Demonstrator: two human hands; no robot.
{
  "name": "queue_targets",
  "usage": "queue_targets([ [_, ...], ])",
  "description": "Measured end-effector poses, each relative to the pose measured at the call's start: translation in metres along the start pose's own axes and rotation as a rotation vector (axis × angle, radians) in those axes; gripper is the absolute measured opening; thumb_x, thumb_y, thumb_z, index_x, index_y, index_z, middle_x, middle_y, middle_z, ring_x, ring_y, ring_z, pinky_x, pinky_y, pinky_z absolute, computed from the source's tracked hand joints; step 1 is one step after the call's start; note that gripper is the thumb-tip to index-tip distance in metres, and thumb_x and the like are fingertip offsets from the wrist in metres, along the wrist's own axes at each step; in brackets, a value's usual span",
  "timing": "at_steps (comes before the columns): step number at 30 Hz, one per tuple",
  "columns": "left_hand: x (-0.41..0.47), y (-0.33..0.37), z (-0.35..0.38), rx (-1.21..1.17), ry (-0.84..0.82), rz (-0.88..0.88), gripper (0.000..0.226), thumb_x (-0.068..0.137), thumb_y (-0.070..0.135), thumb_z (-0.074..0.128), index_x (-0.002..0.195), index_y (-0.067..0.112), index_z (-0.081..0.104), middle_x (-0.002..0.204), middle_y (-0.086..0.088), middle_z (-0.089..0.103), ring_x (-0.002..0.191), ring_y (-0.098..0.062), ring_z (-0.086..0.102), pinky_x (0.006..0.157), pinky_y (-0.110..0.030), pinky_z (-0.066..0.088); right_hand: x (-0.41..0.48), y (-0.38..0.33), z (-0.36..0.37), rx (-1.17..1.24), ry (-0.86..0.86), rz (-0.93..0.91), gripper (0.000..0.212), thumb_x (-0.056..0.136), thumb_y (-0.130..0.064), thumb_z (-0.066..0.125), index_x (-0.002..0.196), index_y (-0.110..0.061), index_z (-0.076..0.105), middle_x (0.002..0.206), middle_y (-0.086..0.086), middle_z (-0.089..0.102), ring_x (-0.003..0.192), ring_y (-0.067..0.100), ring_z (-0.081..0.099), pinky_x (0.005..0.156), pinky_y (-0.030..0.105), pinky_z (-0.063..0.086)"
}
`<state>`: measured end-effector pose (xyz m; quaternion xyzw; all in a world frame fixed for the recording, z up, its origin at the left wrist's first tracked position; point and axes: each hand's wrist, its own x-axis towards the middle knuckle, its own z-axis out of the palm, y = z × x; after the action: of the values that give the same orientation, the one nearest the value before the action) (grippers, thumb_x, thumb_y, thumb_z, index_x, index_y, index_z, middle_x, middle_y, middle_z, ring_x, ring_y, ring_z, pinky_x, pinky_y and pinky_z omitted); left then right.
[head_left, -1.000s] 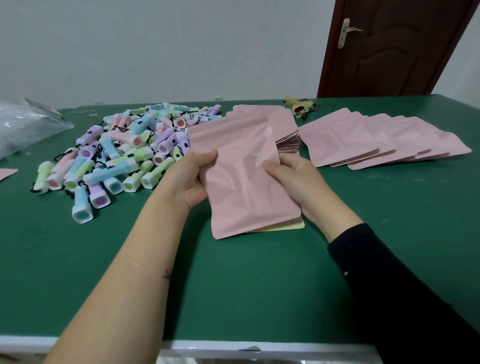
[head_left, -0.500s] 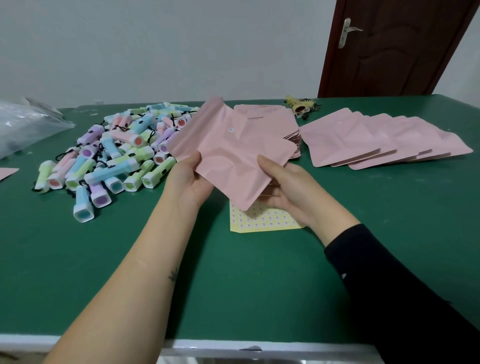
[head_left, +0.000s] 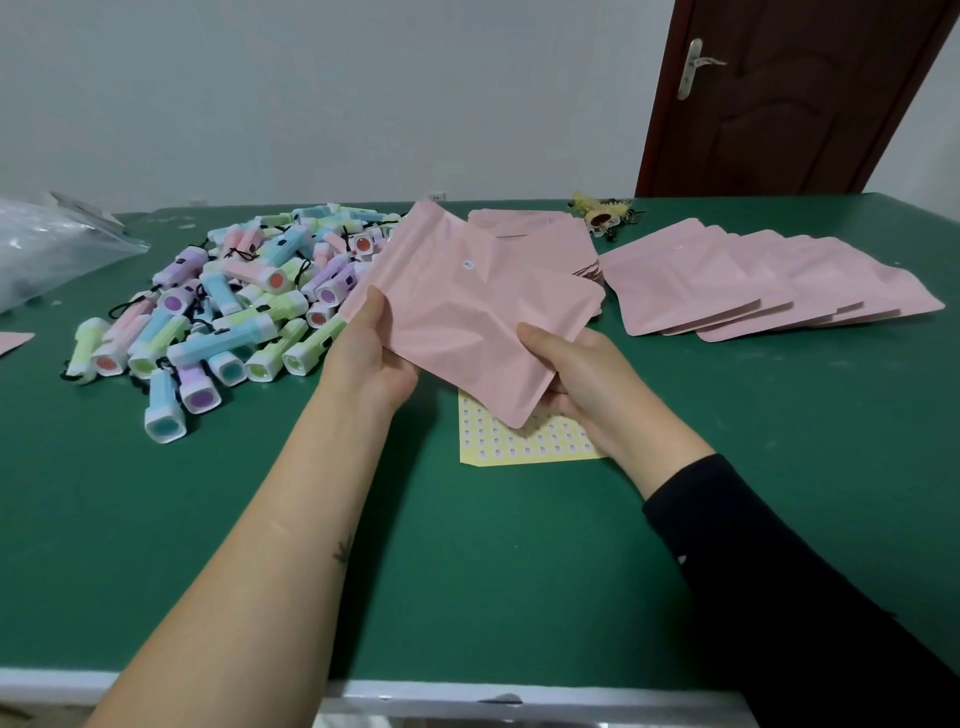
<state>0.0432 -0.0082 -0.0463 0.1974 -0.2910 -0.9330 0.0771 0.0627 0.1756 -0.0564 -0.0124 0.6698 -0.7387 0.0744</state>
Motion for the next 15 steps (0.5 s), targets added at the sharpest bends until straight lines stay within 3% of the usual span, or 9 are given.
queue_targets([
  [4,0.0024,-0.0026,-0.0014,0.024,0.029,-0.011,0.011,0.097,0.016,0.061,0.097,0.006,0.066,0.076,-0.005,0.075,0.073,-0.021,0.073,0.060,-0.037,0.060,0.0019,0.0010,-0.0016,-0.001,0.038,-0.014,0.007,0.094,-0.028,0.061,0.099,-0.023,0.064,0.103,0.001,0.073,0.100,0.027,0.067,0.089,0.045,0.053],
  [8,0.0013,-0.0026,-0.0014,0.032,0.020,-0.034,0.015,0.096,0.016,0.061,0.106,0.007,0.066,0.082,-0.007,0.076,0.083,-0.024,0.073,0.067,-0.040,0.060,0.0029,0.0016,-0.0019,-0.014,0.064,-0.038,0.010,0.095,-0.030,0.060,0.104,-0.025,0.062,0.107,-0.005,0.071,0.102,0.019,0.066,0.091,0.039,0.053],
  [10,0.0002,0.0000,-0.0030,0.082,-0.003,-0.050,0.013,0.095,0.016,0.063,0.105,0.008,0.065,0.081,-0.006,0.076,0.078,-0.023,0.074,0.064,-0.037,0.061,0.0029,0.0011,-0.0023,-0.016,0.089,-0.054,0.016,0.096,-0.031,0.059,0.109,-0.024,0.060,0.109,-0.004,0.069,0.102,0.018,0.065,0.087,0.036,0.052],
  [15,0.0038,0.0062,-0.0089,0.445,0.037,0.047,0.020,0.089,0.017,0.071,0.107,0.013,0.063,0.098,-0.002,0.070,0.083,-0.017,0.067,0.067,-0.029,0.058,0.0025,-0.0017,-0.0060,-0.035,0.134,-0.070,0.018,0.095,-0.032,0.058,0.111,-0.023,0.059,0.108,-0.004,0.069,0.099,0.017,0.065,0.077,0.032,0.050],
])
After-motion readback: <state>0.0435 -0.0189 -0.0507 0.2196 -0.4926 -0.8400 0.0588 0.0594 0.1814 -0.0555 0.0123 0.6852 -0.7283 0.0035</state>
